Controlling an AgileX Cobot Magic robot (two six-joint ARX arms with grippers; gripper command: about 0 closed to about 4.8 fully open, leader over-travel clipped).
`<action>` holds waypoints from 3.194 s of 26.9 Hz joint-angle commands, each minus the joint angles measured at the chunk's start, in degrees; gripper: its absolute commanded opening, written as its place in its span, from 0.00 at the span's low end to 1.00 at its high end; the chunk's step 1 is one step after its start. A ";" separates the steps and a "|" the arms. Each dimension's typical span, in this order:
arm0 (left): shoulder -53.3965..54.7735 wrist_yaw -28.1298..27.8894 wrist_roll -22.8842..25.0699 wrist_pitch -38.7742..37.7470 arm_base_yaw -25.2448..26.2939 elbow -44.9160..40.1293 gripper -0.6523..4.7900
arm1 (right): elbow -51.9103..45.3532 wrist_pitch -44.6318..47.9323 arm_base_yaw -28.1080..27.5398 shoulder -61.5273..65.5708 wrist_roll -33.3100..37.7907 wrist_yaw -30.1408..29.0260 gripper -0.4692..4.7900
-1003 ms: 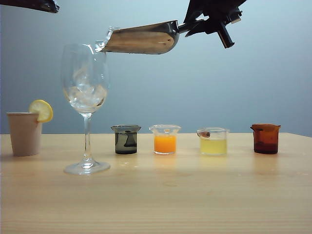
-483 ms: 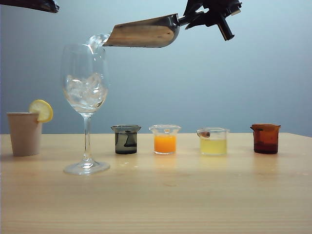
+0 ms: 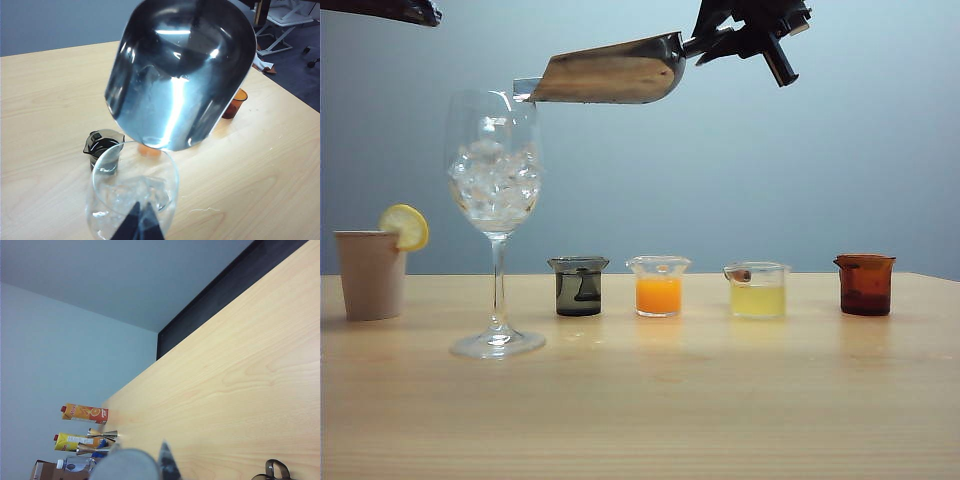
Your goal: Pick up the ice scoop on the desk filled with ice cubes, pour the ice into the goblet, and finally put the scoop back on the table.
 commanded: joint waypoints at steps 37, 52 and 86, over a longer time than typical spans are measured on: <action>-0.09 0.37 0.22 0.81 -0.02 0.20 0.11 | -22.49 -0.85 -38.38 -23.98 -4.46 -8.31 0.08; 0.02 0.63 -2.34 5.42 -7.30 4.85 0.11 | -37.16 7.26 -50.47 -24.35 -4.59 -9.66 0.08; 5.31 -10.32 2.62 3.89 -26.93 10.21 0.11 | -41.09 31.06 -56.19 0.20 -16.50 -16.02 0.08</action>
